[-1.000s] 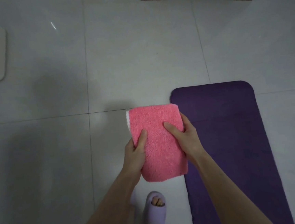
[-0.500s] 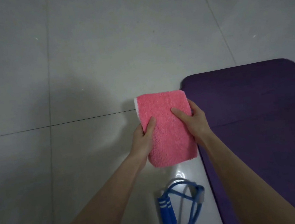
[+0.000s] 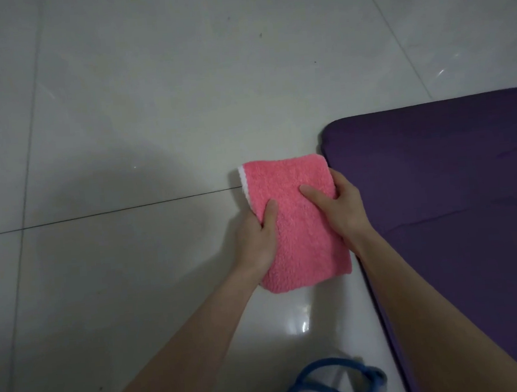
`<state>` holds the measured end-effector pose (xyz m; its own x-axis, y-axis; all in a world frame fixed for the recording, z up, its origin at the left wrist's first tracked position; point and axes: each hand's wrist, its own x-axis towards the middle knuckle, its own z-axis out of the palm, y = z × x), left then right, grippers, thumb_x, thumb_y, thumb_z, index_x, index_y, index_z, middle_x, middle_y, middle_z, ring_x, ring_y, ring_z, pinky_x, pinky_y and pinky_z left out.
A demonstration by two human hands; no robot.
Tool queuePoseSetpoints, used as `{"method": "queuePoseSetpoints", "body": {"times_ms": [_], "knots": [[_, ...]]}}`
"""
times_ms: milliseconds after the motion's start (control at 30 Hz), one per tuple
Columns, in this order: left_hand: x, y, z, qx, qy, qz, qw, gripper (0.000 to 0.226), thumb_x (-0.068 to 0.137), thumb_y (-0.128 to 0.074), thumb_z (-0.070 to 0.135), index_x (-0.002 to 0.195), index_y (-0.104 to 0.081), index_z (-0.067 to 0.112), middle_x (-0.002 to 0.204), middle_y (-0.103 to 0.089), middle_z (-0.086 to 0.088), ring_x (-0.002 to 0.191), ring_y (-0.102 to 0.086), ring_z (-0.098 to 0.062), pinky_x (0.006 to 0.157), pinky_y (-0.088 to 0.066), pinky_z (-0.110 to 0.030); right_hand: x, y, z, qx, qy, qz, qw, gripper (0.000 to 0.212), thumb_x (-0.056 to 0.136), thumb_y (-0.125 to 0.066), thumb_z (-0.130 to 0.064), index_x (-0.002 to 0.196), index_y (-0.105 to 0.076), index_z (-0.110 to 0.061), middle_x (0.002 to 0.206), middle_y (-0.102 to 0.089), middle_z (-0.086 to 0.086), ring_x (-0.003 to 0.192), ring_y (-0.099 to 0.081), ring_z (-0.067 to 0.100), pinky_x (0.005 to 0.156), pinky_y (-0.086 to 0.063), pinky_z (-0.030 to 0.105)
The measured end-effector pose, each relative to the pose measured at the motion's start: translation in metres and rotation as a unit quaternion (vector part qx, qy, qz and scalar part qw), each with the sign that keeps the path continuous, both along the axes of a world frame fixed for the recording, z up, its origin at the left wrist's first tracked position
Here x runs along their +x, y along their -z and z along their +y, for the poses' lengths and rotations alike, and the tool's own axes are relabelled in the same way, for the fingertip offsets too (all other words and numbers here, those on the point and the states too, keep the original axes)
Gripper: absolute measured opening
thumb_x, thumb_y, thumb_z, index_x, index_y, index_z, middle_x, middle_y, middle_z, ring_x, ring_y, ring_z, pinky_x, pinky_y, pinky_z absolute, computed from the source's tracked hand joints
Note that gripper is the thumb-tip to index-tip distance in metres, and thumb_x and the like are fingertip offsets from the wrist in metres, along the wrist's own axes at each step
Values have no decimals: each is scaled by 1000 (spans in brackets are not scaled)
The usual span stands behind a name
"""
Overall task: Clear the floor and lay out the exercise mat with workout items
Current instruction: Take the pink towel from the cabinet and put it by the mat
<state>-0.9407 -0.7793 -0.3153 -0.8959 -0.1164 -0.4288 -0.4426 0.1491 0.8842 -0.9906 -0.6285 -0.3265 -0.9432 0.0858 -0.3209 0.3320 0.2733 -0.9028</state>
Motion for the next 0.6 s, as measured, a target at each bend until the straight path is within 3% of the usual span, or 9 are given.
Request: {"method": "queuePoseSetpoints", "body": {"times_ms": [67, 167, 267, 300, 367, 467, 533, 600], "knots": [[2, -4, 2, -11, -21, 4, 1000, 33, 97, -42, 40, 78, -61, 21, 70, -63, 2, 58, -61, -10, 45, -48, -17, 4, -1, -2, 10, -3, 5, 1000, 55, 81, -72, -29, 130, -50, -17, 104, -58, -16, 87, -59, -7, 64, -48, 5], [6, -11, 0, -20, -34, -22, 999, 33, 96, -46, 38, 72, -60, 20, 71, -65, -6, 61, -63, -21, 55, -53, -30, 8, -6, -6, 44, -8, 8, 999, 67, 81, -72, -31, 139, -41, -17, 118, -54, -10, 102, -54, 6, 80, -46, 13], [8, -19, -8, -15, -30, -68, 997, 32, 96, -48, 37, 89, -62, 9, 90, -68, -14, 80, -66, -31, 74, -56, -49, 11, -18, -6, 53, 0, -13, 998, 79, 80, -73, -34, 146, -32, -16, 139, -47, -1, 121, -48, 13, 103, -41, 33], [10, -24, -12, -11, -26, -86, 996, 35, 95, -47, 39, 99, -60, 6, 97, -67, -12, 86, -66, -30, 76, -56, -48, 14, -25, -5, 50, 3, -16, 999, 81, 80, -73, -34, 147, -30, -17, 143, -45, 1, 124, -45, 12, 105, -38, 32], [21, -42, -17, 5, -22, -110, 994, 44, 95, -47, 41, 121, -47, 6, 111, -61, -2, 98, -61, -21, 74, -53, -33, 22, -42, -5, 45, 16, -22, 999, 81, 81, -71, -33, 148, -28, -16, 145, -42, 0, 125, -41, 9, 102, -33, 25], [38, -83, -26, 8, -31, -155, 987, 68, 92, -49, 46, 147, -22, 15, 134, -46, -2, 112, -48, -15, 82, -39, -25, 34, -83, -7, 44, 31, -32, 998, 67, 83, -70, -30, 141, -40, -15, 129, -51, -11, 114, -49, 4, 93, -36, 16], [50, -110, -28, 13, -32, -164, 986, 71, 90, -52, 49, 147, -23, 19, 142, -42, -4, 113, -45, -12, 84, -36, -26, 42, -113, -9, 40, 30, -24, 998, 46, 83, -70, -27, 126, -54, -21, 106, -54, -26, 96, -54, -5, 81, -39, 12], [61, -158, -31, 17, -50, -160, 986, 66, 89, -54, 47, 144, -30, 20, 139, -46, -4, 108, -46, -9, 80, -36, -21, 49, -161, -13, 25, 28, -25, 999, 30, 84, -70, -25, 107, -56, -36, 96, -54, -29, 89, -56, -9, 79, -40, 13]]}}
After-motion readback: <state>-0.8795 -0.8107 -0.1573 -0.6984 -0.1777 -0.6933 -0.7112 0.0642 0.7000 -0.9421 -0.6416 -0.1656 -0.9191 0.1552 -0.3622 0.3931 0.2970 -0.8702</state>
